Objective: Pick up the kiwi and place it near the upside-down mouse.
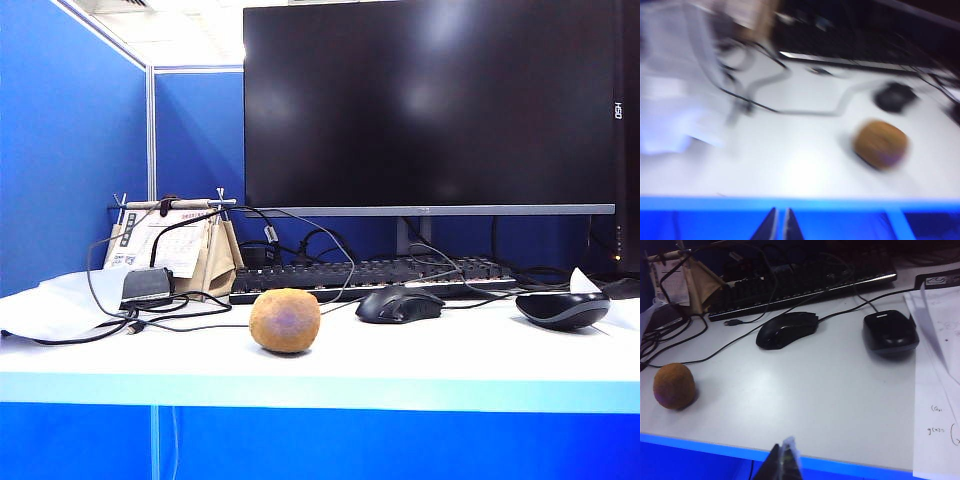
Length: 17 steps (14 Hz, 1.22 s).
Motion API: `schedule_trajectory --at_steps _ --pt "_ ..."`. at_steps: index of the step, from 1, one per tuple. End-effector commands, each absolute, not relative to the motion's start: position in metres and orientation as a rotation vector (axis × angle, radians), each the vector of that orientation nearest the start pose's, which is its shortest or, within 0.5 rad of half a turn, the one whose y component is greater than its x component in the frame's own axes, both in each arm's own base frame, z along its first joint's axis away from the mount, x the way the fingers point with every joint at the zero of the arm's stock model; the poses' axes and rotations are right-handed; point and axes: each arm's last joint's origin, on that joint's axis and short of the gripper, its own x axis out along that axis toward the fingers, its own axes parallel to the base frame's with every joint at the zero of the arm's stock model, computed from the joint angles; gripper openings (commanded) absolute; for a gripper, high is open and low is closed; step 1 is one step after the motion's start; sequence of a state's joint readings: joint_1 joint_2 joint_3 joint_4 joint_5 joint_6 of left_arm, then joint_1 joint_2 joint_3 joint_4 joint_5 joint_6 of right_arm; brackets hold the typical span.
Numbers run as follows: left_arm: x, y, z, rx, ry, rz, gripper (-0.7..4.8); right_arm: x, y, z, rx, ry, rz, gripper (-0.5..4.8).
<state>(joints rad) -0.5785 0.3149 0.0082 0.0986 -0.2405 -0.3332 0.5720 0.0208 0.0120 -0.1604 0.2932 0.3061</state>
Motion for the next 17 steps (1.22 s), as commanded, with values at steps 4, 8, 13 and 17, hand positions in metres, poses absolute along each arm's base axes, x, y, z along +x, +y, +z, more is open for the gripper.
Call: schedule_trajectory --at_steps 4,8,13,17 --pt "0.098 -0.058 0.144 -0.274 0.324 -0.372 0.3 0.085 0.045 0.149 0.233 0.217 0.274 0.0" --pt "0.095 -0.065 0.168 -0.283 0.332 -0.621 0.3 0.083 0.049 0.156 0.256 0.204 0.408 0.0" --pt "0.1 -0.063 0.247 -0.083 0.319 -0.486 0.3 0.08 0.05 0.181 0.294 0.111 0.523 0.01" --pt "0.121 -0.081 0.242 0.013 0.665 -0.571 0.3 0.08 0.052 0.196 0.239 0.095 0.576 0.68"
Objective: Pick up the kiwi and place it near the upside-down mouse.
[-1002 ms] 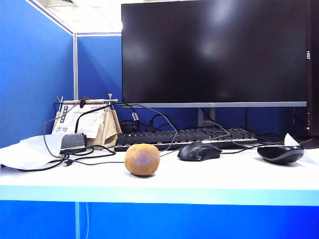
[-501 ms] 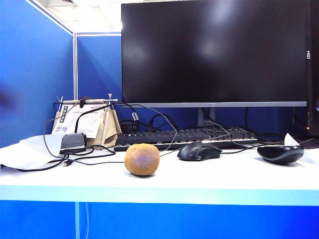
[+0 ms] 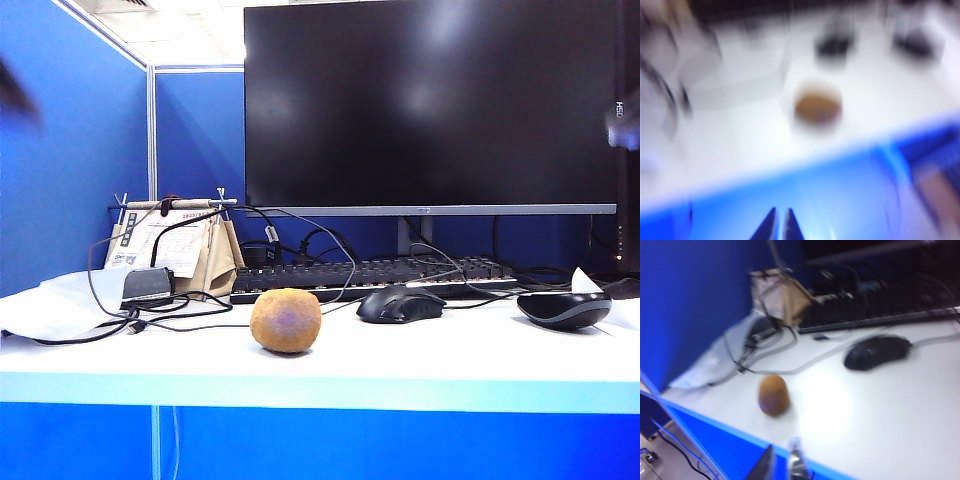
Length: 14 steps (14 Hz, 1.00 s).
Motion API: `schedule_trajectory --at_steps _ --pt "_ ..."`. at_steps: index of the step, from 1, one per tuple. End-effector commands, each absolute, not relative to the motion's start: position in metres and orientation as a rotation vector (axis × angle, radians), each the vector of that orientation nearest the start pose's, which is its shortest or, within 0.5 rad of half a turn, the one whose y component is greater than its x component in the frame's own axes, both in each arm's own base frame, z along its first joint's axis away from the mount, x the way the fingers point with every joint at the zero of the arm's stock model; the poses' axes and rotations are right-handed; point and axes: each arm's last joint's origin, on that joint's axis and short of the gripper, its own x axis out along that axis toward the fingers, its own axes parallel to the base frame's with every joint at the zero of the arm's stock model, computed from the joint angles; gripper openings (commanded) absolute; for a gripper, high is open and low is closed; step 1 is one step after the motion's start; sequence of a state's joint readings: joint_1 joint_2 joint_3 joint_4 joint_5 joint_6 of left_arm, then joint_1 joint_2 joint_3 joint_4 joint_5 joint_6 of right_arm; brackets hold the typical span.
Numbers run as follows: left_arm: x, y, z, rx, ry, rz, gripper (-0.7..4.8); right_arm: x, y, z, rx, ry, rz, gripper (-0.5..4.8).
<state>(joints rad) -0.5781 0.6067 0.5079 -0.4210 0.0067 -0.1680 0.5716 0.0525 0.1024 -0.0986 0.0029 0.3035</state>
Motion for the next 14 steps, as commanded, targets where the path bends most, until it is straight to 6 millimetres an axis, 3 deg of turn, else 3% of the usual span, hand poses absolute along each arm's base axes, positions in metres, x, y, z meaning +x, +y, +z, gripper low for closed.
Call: schedule_trajectory --at_steps 1,5,8,10,11,13,14 --pt "0.126 -0.085 0.244 0.014 0.688 -0.591 0.3 0.08 0.053 0.203 0.208 0.09 0.595 0.68" --pt "0.136 -0.092 0.268 0.05 0.557 -0.635 0.3 0.098 0.067 0.239 0.195 0.041 0.693 1.18" --pt "0.137 -0.093 0.272 0.039 0.521 -0.645 0.3 0.128 0.088 0.249 0.123 0.113 0.731 2.55" --pt "0.137 -0.094 0.273 0.032 0.509 -0.662 0.3 0.162 0.111 0.248 0.098 0.123 0.78 2.98" --pt "0.137 -0.094 0.273 0.033 0.514 -0.663 0.3 0.191 0.132 0.245 0.054 0.135 0.84 4.79" --pt "0.137 -0.093 0.271 0.038 0.527 -0.657 0.3 0.217 0.154 0.245 0.054 0.192 0.959 4.79" --pt "0.137 -0.093 0.271 0.039 0.53 -0.657 0.3 0.24 0.169 0.235 0.025 0.242 0.968 4.79"
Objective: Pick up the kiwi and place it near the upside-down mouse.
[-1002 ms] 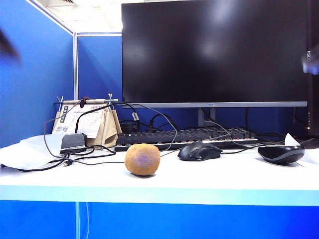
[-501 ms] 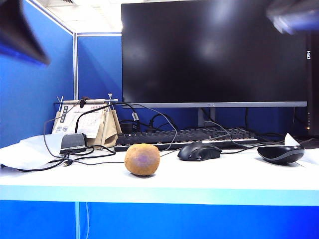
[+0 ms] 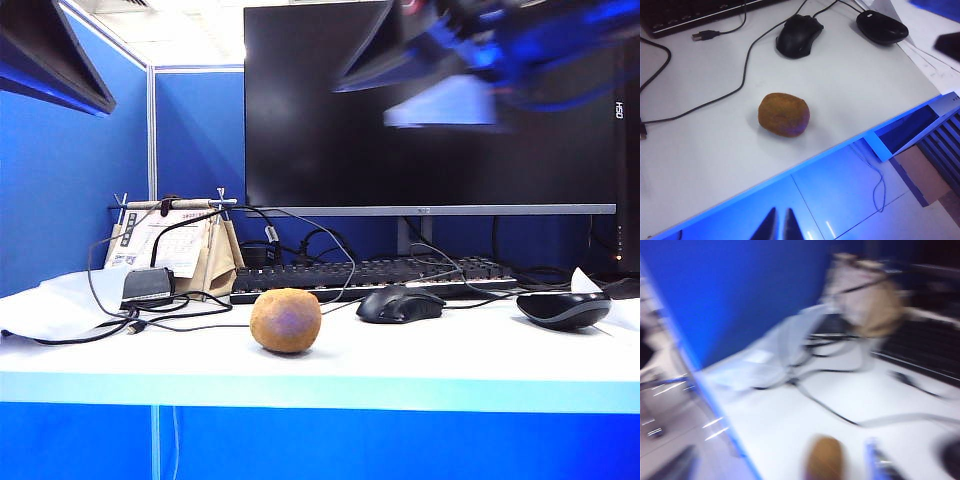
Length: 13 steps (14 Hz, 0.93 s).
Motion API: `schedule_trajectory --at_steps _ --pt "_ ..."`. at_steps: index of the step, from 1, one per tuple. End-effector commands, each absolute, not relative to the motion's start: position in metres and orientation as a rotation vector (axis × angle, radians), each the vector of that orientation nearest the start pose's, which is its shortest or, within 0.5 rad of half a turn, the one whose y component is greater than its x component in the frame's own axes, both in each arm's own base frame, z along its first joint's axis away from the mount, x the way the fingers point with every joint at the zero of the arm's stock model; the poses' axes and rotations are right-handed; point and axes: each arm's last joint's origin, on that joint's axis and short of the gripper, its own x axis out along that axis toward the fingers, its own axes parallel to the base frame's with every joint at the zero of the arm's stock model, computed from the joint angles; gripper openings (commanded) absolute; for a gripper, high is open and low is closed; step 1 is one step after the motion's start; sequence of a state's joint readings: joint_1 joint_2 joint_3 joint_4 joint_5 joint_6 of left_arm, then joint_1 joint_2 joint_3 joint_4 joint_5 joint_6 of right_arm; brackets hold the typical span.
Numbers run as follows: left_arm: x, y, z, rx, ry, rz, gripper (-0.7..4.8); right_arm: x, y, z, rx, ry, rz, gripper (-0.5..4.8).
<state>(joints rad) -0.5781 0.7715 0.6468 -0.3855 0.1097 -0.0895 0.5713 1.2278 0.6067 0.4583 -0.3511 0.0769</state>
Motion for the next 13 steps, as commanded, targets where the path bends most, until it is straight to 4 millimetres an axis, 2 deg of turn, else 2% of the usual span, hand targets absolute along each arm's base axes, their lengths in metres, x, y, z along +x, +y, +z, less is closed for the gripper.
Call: schedule_trajectory --at_steps 1,3,5,7,13 --pt "0.136 -0.093 0.271 0.041 0.53 -0.658 0.3 0.248 0.175 0.227 0.023 0.274 0.976 4.79" --pt "0.136 -0.093 0.27 0.041 0.533 -0.663 0.3 0.265 0.19 0.208 0.027 0.365 1.033 4.79" --pt "0.136 -0.093 0.27 0.041 0.532 -0.662 0.3 0.276 0.198 0.195 0.025 0.409 1.031 4.79" --pt "0.136 -0.093 0.27 0.043 0.54 -0.661 0.3 0.29 0.208 0.174 0.018 0.509 1.018 4.79" --pt "0.135 -0.092 0.268 0.047 0.562 -0.659 0.3 0.301 0.214 0.138 -0.009 0.596 0.942 4.79"
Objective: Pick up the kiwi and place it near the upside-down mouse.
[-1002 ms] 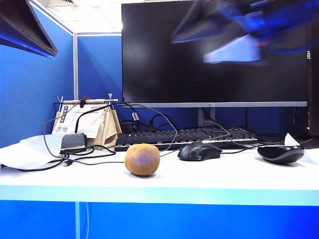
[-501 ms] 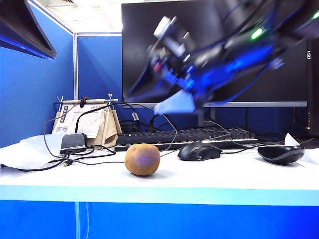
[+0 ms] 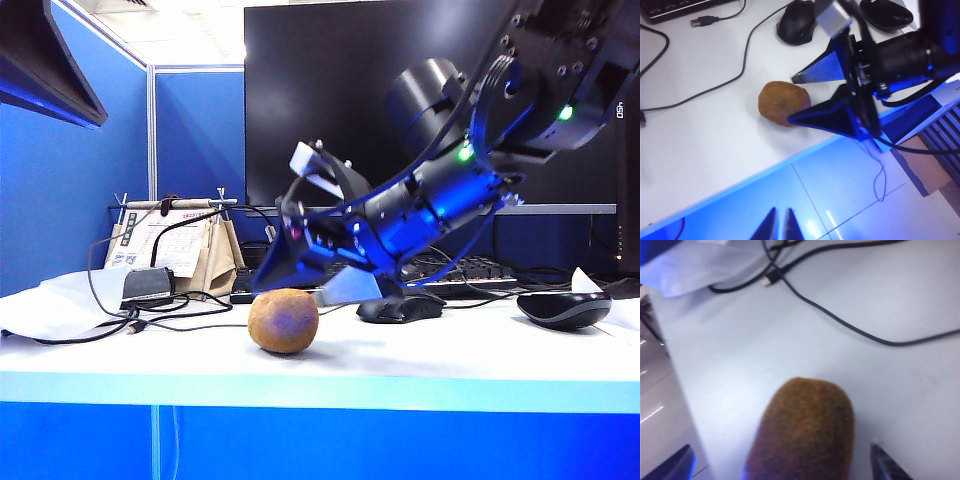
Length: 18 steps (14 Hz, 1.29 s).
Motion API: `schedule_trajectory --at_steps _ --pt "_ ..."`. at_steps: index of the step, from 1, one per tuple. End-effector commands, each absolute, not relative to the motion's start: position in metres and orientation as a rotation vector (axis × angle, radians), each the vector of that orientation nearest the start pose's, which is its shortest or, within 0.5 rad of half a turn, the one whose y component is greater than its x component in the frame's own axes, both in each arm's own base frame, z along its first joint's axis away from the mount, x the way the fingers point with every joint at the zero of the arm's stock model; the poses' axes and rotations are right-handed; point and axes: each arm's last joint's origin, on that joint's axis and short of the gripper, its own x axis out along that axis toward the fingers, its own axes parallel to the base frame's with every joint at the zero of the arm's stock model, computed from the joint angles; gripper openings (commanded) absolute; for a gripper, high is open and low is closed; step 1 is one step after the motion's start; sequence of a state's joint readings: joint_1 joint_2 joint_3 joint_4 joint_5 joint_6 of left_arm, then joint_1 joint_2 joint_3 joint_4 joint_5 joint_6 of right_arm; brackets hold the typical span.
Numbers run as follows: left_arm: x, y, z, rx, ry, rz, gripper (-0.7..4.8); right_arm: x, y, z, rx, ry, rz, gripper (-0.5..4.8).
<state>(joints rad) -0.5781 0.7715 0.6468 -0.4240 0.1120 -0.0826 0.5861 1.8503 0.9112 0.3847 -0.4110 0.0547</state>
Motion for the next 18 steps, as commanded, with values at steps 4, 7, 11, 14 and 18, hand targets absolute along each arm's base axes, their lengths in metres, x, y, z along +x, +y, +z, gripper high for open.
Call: schedule_trajectory --at_steps 4,7,11,14,18 --pt "0.135 -0.092 0.268 0.048 0.563 -0.659 0.3 0.313 0.223 0.124 0.018 0.635 0.935 4.79" --pt "0.133 -0.092 0.266 0.048 0.594 -0.679 0.3 0.326 0.231 0.128 0.023 0.623 0.935 4.79" --pt "0.131 -0.091 0.262 0.052 0.646 -0.689 0.3 0.332 0.236 0.114 0.058 0.722 0.917 4.79" --pt "0.129 -0.09 0.263 0.041 0.641 -0.704 0.3 0.326 0.242 0.111 0.047 0.748 0.929 4.79" --pt "0.129 -0.09 0.263 0.041 0.639 -0.704 0.3 0.321 0.245 0.109 0.009 0.773 0.874 4.79"
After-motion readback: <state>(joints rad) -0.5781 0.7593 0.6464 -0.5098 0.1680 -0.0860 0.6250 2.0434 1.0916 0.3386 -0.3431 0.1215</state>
